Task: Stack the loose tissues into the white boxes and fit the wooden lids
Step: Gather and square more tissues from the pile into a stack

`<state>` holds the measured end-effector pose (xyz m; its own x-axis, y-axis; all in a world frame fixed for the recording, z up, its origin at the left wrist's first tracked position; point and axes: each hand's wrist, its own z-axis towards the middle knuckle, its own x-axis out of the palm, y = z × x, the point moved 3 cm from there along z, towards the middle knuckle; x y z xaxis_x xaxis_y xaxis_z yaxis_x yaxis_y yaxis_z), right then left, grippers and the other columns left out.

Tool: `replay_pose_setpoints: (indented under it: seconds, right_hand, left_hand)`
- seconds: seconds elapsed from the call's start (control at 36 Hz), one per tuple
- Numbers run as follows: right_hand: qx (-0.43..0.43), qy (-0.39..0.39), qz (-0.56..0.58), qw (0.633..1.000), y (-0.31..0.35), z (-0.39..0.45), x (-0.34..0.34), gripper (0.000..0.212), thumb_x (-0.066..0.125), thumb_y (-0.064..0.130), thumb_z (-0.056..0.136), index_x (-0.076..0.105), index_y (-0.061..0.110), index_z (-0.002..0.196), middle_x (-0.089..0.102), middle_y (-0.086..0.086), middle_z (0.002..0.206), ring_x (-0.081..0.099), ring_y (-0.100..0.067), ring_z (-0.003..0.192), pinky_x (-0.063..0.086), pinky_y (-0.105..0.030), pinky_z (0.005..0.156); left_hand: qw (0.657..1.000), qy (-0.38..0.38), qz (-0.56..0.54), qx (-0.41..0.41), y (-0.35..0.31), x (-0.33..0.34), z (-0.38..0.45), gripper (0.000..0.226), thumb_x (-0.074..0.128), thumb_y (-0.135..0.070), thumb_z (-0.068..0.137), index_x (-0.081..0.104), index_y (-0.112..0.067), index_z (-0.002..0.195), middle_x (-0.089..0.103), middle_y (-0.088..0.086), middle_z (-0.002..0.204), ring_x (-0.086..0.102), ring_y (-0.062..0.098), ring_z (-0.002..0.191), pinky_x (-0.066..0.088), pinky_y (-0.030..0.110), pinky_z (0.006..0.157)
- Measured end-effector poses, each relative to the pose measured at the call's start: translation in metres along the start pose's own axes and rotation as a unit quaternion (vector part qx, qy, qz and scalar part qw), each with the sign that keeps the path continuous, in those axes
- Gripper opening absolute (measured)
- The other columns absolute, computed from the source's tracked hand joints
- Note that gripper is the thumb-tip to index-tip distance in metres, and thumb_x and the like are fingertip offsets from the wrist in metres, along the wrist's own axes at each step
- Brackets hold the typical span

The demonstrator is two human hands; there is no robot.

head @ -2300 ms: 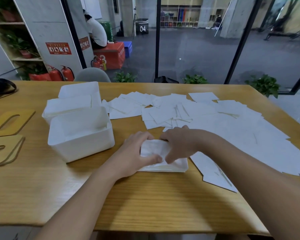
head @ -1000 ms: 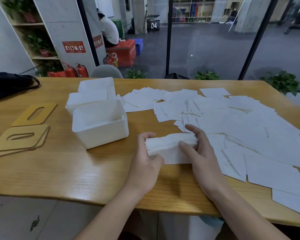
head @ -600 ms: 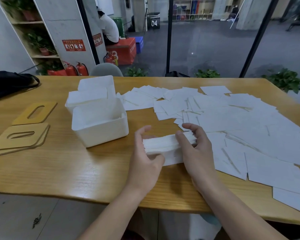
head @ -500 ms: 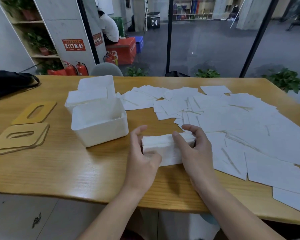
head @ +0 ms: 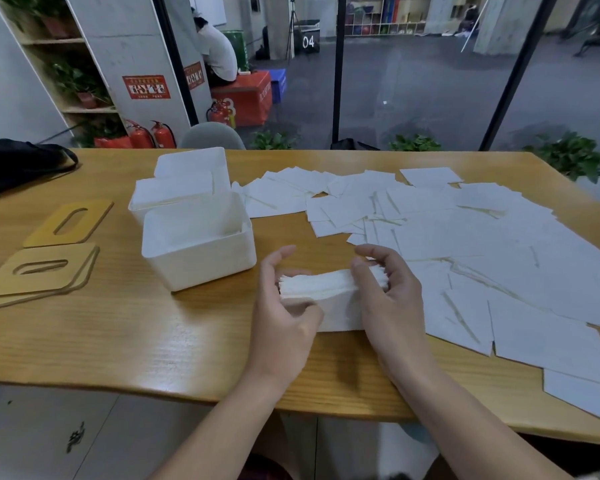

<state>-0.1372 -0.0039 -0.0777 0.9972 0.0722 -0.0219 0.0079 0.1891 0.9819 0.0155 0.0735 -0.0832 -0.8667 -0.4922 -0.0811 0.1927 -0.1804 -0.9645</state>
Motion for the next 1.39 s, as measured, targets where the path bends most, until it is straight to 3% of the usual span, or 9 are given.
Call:
replay_pose_setpoints:
  seconds: [0.11, 0.25, 0.42, 0.61, 0.78, 0.92, 1.08, 1.19, 1.39]
  right_hand:
    - [-0.018, -0.004, 0.011, 1.000, 0.007, 0.005, -0.002, 0.028, 0.066, 0.056, 0.101, 0.071, 0.042, 0.125, 0.070, 0.018, 0.111, 0.068, -0.003, 0.100, 0.055, -0.016, 0.074]
    - [0.017, 0.038, -0.009, 0.999, -0.001, 0.004, -0.004, 0.039, 0.062, 0.072, 0.095, 0.070, 0.046, 0.122, 0.071, 0.025, 0.123, 0.061, 0.011, 0.108, 0.044, -0.024, 0.087]
    - [0.006, 0.066, -0.018, 0.998, 0.007, 0.002, -0.007, 0.046, 0.062, 0.075, 0.092, 0.071, 0.041, 0.122, 0.073, 0.020, 0.118, 0.065, 0.005, 0.110, 0.046, -0.021, 0.088]
    - [-0.002, 0.268, -0.132, 0.954, 0.004, -0.001, -0.039, 0.091, 0.092, 0.053, 0.078, 0.040, 0.056, 0.152, 0.071, 0.020, 0.120, 0.071, -0.006, 0.110, 0.053, -0.014, 0.088]
    - [0.018, 0.221, -0.114, 0.969, 0.006, 0.012, -0.046, 0.063, 0.084, 0.036, 0.093, 0.048, 0.053, 0.142, 0.080, 0.011, 0.107, 0.078, -0.012, 0.091, 0.058, -0.022, 0.074]
    - [0.162, 0.237, -0.016, 0.958, 0.001, 0.020, -0.042, 0.065, 0.085, 0.037, 0.090, 0.049, 0.036, 0.143, 0.082, 0.001, 0.116, 0.081, -0.026, 0.103, 0.063, -0.052, 0.094]
    - [0.155, 0.237, -0.069, 0.956, 0.000, 0.010, -0.049, 0.059, 0.084, 0.025, 0.095, 0.043, 0.036, 0.136, 0.080, 0.002, 0.100, 0.082, -0.026, 0.088, 0.069, -0.039, 0.073]
    - [0.116, 0.238, -0.085, 0.961, 0.001, 0.002, -0.054, 0.040, 0.086, 0.018, 0.092, 0.054, 0.030, 0.114, 0.070, -0.010, 0.114, 0.080, -0.027, 0.088, 0.068, -0.039, 0.072]
    - [0.028, 0.238, -0.178, 0.954, 0.008, -0.004, -0.057, 0.018, 0.076, 0.021, 0.101, 0.062, 0.026, 0.092, 0.068, 0.015, 0.100, 0.077, -0.026, 0.069, 0.056, -0.025, 0.064]
  left_hand:
    - [1.000, -0.004, -0.013, 0.024, -0.004, -0.004, 0.005, 0.085, 0.069, 0.000, 0.077, 0.051, -0.044, 0.148, 0.068, -0.005, 0.116, 0.069, 0.021, 0.089, 0.057, 0.024, 0.072]
    - [0.999, 0.030, 0.010, -0.015, 0.004, -0.009, 0.005, 0.085, 0.068, -0.010, 0.072, 0.050, -0.050, 0.146, 0.059, -0.021, 0.124, 0.063, 0.010, 0.112, 0.053, 0.020, 0.088]
    - [0.999, 0.041, 0.015, -0.015, 0.007, -0.006, 0.005, 0.084, 0.070, -0.008, 0.076, 0.049, -0.052, 0.144, 0.064, -0.013, 0.112, 0.071, 0.015, 0.092, 0.057, 0.022, 0.077]
    - [0.995, 0.093, 0.020, -0.031, 0.012, -0.025, 0.009, 0.073, 0.075, -0.014, 0.084, 0.054, -0.049, 0.144, 0.067, -0.012, 0.110, 0.064, 0.006, 0.075, 0.055, 0.022, 0.072]
    - [0.992, 0.118, -0.012, -0.047, 0.006, -0.029, 0.018, 0.059, 0.078, -0.029, 0.099, 0.049, -0.051, 0.146, 0.081, -0.006, 0.114, 0.079, 0.016, 0.099, 0.064, 0.031, 0.081]
    - [0.983, 0.128, 0.031, -0.129, 0.005, -0.036, 0.027, 0.071, 0.074, -0.066, 0.092, 0.031, -0.070, 0.148, 0.083, -0.005, 0.112, 0.080, 0.019, 0.100, 0.060, 0.042, 0.085]
    - [0.972, 0.165, 0.037, -0.163, 0.014, -0.051, 0.023, 0.052, 0.079, -0.044, 0.096, 0.042, -0.061, 0.128, 0.083, 0.000, 0.115, 0.082, 0.028, 0.098, 0.069, 0.049, 0.085]
    - [0.972, 0.171, 0.042, -0.153, 0.015, -0.054, 0.022, 0.034, 0.077, -0.037, 0.099, 0.046, -0.044, 0.112, 0.083, 0.004, 0.112, 0.082, 0.028, 0.096, 0.069, 0.043, 0.077]
    - [0.953, 0.247, 0.141, -0.107, 0.005, -0.069, 0.017, 0.023, 0.069, -0.047, 0.105, 0.063, -0.035, 0.123, 0.077, -0.010, 0.107, 0.070, 0.004, 0.086, 0.052, 0.025, 0.082]
